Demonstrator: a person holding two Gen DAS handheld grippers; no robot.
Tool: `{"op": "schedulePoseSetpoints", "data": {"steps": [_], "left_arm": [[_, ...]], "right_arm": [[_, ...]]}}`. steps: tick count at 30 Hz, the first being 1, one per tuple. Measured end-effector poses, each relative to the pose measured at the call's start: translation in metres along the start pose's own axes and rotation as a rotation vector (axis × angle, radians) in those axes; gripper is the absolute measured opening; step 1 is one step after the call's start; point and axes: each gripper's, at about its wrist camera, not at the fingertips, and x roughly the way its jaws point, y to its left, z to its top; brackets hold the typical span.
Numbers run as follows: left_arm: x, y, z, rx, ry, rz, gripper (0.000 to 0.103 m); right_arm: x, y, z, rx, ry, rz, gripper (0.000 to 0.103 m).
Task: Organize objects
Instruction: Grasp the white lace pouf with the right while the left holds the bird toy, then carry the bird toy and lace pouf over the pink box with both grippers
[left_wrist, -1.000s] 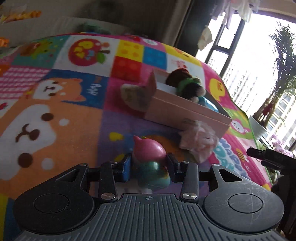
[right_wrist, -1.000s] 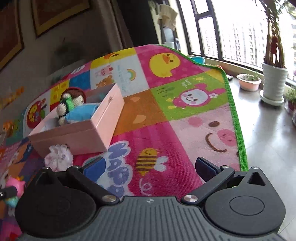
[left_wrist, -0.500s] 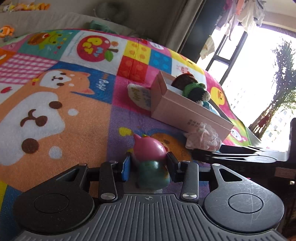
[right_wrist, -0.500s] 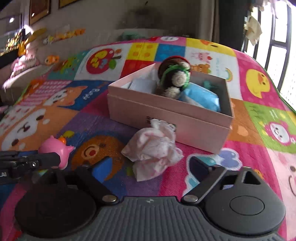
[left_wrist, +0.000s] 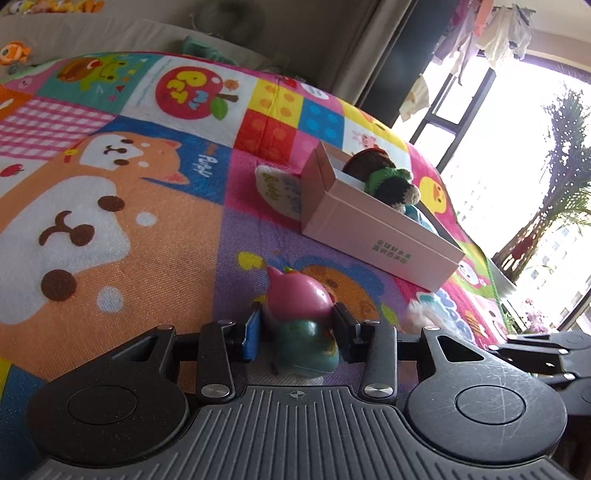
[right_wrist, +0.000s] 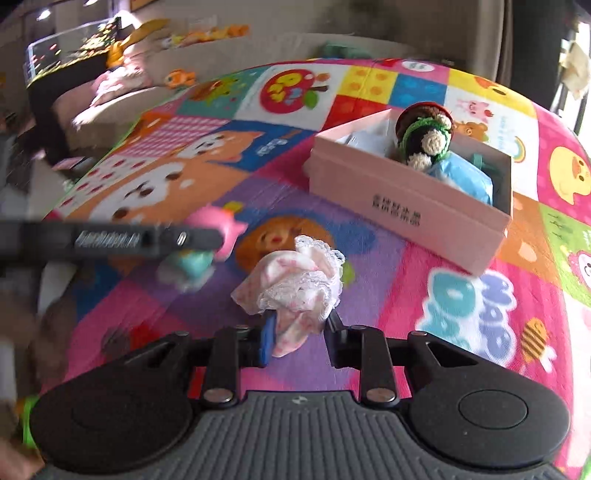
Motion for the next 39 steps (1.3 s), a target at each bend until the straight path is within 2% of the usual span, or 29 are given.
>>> {"op": "schedulePoseSetpoints", "data": {"steps": [2, 4, 8, 10, 12, 14, 17, 20, 23, 25, 26, 27, 30, 32, 34, 39], "left_arm": [[0.000, 0.000, 0.000, -0.001, 0.000, -0.001, 0.045], [0.000, 0.000, 0.000, -0.002, 0.000, -0.002, 0.045], [0.000, 0.000, 0.000, -0.002, 0.000, -0.002, 0.045], [0.000, 0.000, 0.001, -0.001, 0.000, -0.002, 0.045], [-0.001, 0.001, 0.001, -0.001, 0.000, -0.002, 0.045], [-0.001, 0.001, 0.001, -0.001, 0.000, -0.002, 0.045], [-0.001, 0.000, 0.001, -0.001, 0.000, -0.002, 0.045], [0.000, 0.000, 0.001, 0.001, 0.000, -0.001, 0.045], [0.000, 0.000, 0.000, 0.000, 0.000, -0.001, 0.045], [0.000, 0.000, 0.000, -0.002, 0.000, -0.002, 0.045], [0.000, 0.000, 0.000, -0.003, 0.000, -0.001, 0.045], [0.000, 0.000, 0.000, -0.002, -0.001, 0.000, 0.045], [-0.001, -0.002, 0.001, 0.003, 0.003, 0.011, 0.044], [-0.001, -0.007, 0.006, 0.016, 0.012, 0.000, 0.043], [-0.003, -0.014, 0.018, 0.028, -0.005, -0.051, 0.043], [0.009, -0.052, 0.078, 0.119, -0.099, -0.108, 0.043]], "right_arm": [[-0.008, -0.004, -0.008, -0.017, -0.001, -0.034, 0.042], [-0.014, -0.009, -0.014, -0.033, -0.015, -0.106, 0.062], [-0.020, -0.021, -0.020, -0.067, -0.060, -0.312, 0.070], [-0.022, -0.026, -0.020, -0.072, -0.085, -0.380, 0.076], [-0.028, -0.032, -0.020, -0.033, -0.101, -0.362, 0.080], [-0.035, -0.035, -0.020, 0.021, -0.117, -0.304, 0.086], [-0.040, -0.034, -0.018, 0.093, -0.133, -0.206, 0.086], [-0.033, -0.027, -0.017, 0.141, -0.143, -0.145, 0.086], [-0.012, -0.020, -0.013, 0.165, -0.124, -0.130, 0.085], [0.003, -0.024, -0.010, 0.196, -0.100, -0.132, 0.072], [0.009, -0.027, -0.009, 0.208, -0.086, -0.134, 0.055], [0.012, -0.030, -0.008, 0.220, -0.076, -0.135, 0.044], [0.007, -0.037, -0.006, 0.224, -0.113, -0.145, 0.028], [-0.004, -0.043, -0.003, 0.234, -0.174, -0.162, 0.027], [-0.016, -0.055, 0.002, 0.273, -0.226, -0.167, 0.027], [-0.038, -0.077, 0.006, 0.334, -0.311, -0.152, 0.027]]}}
